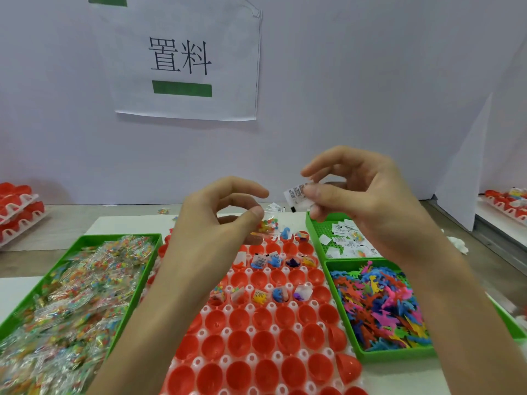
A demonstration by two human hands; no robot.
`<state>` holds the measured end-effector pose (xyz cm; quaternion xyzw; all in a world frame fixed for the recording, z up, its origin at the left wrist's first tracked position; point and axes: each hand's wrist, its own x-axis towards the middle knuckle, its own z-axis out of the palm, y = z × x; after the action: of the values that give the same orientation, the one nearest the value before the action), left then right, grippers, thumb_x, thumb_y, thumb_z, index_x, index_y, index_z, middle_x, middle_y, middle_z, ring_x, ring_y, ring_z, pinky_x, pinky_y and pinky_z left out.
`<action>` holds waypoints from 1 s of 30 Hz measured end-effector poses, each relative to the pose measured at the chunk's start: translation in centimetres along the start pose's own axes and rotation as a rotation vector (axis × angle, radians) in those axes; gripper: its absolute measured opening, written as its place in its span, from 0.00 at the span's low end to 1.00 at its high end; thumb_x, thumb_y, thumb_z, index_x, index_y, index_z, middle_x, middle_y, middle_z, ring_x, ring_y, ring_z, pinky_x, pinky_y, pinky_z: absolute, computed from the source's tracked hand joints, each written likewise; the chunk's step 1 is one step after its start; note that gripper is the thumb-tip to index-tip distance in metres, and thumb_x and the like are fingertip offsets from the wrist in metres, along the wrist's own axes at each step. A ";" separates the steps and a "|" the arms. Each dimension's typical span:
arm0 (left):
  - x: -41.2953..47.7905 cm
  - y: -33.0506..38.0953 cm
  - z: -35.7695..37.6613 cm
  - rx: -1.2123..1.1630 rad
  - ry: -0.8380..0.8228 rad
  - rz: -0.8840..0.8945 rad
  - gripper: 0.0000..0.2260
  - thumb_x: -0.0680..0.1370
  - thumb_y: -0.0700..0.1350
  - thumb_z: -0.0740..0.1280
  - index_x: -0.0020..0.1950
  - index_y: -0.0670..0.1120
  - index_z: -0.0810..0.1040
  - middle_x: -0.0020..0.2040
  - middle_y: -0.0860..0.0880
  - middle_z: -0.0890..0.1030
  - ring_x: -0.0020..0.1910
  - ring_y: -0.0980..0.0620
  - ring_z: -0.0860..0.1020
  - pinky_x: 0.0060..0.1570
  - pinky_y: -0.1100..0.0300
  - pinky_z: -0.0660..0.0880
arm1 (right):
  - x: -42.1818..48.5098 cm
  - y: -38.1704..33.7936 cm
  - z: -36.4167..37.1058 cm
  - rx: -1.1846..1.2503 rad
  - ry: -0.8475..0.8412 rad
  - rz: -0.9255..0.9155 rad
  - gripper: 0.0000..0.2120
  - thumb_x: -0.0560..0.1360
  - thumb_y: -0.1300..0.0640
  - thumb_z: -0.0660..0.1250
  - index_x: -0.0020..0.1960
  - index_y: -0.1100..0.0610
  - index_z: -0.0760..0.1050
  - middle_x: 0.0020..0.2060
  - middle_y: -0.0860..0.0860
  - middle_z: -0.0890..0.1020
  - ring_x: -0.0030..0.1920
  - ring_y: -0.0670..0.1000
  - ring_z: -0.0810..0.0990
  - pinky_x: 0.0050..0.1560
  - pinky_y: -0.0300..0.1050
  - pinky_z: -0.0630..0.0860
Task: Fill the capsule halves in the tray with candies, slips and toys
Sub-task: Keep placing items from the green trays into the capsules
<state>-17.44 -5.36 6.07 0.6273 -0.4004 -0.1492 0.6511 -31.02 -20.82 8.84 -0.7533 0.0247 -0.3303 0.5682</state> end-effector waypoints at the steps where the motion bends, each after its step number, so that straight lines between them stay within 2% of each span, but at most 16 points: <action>1: 0.0 0.1 0.0 -0.013 0.004 -0.003 0.13 0.78 0.37 0.71 0.44 0.55 0.85 0.40 0.56 0.82 0.36 0.50 0.85 0.42 0.59 0.84 | -0.1 -0.2 0.2 -0.008 -0.029 0.011 0.08 0.68 0.60 0.75 0.47 0.53 0.83 0.40 0.49 0.82 0.32 0.52 0.83 0.37 0.41 0.80; 7: -0.2 0.7 0.0 -0.106 -0.010 -0.039 0.08 0.76 0.37 0.72 0.46 0.51 0.85 0.41 0.51 0.83 0.38 0.47 0.86 0.40 0.62 0.82 | -0.5 -0.7 1.0 -0.101 -0.068 0.068 0.09 0.69 0.58 0.75 0.49 0.53 0.82 0.41 0.49 0.82 0.34 0.56 0.85 0.37 0.42 0.81; 10: -0.3 1.0 0.1 -0.230 -0.050 -0.077 0.06 0.75 0.38 0.73 0.46 0.49 0.85 0.43 0.46 0.83 0.41 0.45 0.87 0.43 0.57 0.83 | -0.4 -0.7 1.3 -0.195 -0.051 0.076 0.08 0.71 0.59 0.76 0.50 0.54 0.82 0.39 0.49 0.82 0.33 0.52 0.84 0.36 0.40 0.78; 14: -0.3 1.1 0.4 -0.349 -0.068 -0.096 0.05 0.68 0.44 0.74 0.44 0.49 0.85 0.41 0.47 0.84 0.45 0.44 0.86 0.45 0.58 0.82 | -0.3 -0.6 1.5 -0.275 -0.016 0.068 0.07 0.73 0.59 0.76 0.50 0.51 0.83 0.36 0.48 0.81 0.31 0.45 0.79 0.34 0.36 0.75; 18: -0.4 1.3 0.3 -0.354 -0.102 -0.078 0.07 0.67 0.48 0.76 0.43 0.50 0.85 0.40 0.49 0.85 0.45 0.46 0.86 0.44 0.59 0.82 | -0.3 -0.5 1.6 -0.284 -0.001 0.057 0.08 0.73 0.59 0.76 0.50 0.51 0.83 0.36 0.48 0.80 0.32 0.46 0.79 0.36 0.36 0.75; 21: -0.4 1.3 0.0 -0.283 -0.100 -0.066 0.11 0.64 0.46 0.81 0.44 0.52 0.85 0.41 0.50 0.85 0.44 0.47 0.86 0.44 0.59 0.83 | -0.3 -0.4 1.6 -0.305 0.009 0.059 0.09 0.72 0.56 0.77 0.51 0.50 0.83 0.38 0.48 0.82 0.35 0.46 0.82 0.38 0.37 0.76; 24: -0.3 1.3 0.0 -0.274 -0.083 -0.073 0.12 0.62 0.46 0.77 0.44 0.52 0.84 0.41 0.49 0.85 0.43 0.46 0.86 0.46 0.57 0.83 | -0.3 -0.5 1.5 -0.320 -0.019 0.084 0.07 0.72 0.55 0.76 0.50 0.51 0.83 0.41 0.48 0.85 0.40 0.49 0.86 0.42 0.39 0.80; 28: -0.3 1.1 0.0 -0.296 -0.098 -0.087 0.11 0.64 0.43 0.81 0.43 0.53 0.85 0.43 0.49 0.86 0.44 0.46 0.86 0.46 0.57 0.83 | -0.3 -0.5 1.4 -0.268 -0.026 0.059 0.03 0.72 0.59 0.76 0.46 0.56 0.83 0.39 0.50 0.87 0.39 0.49 0.86 0.43 0.38 0.80; 30: -0.3 1.0 0.2 -0.317 -0.099 -0.104 0.09 0.66 0.44 0.77 0.44 0.53 0.86 0.45 0.48 0.86 0.46 0.47 0.86 0.47 0.58 0.83 | -0.3 -0.5 1.4 -0.273 -0.013 0.041 0.03 0.72 0.60 0.76 0.45 0.56 0.83 0.39 0.51 0.87 0.40 0.49 0.86 0.44 0.38 0.80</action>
<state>-18.09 -5.07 6.83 0.5287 -0.3704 -0.2748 0.7125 -30.68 -19.35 8.93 -0.8251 0.0812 -0.3070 0.4674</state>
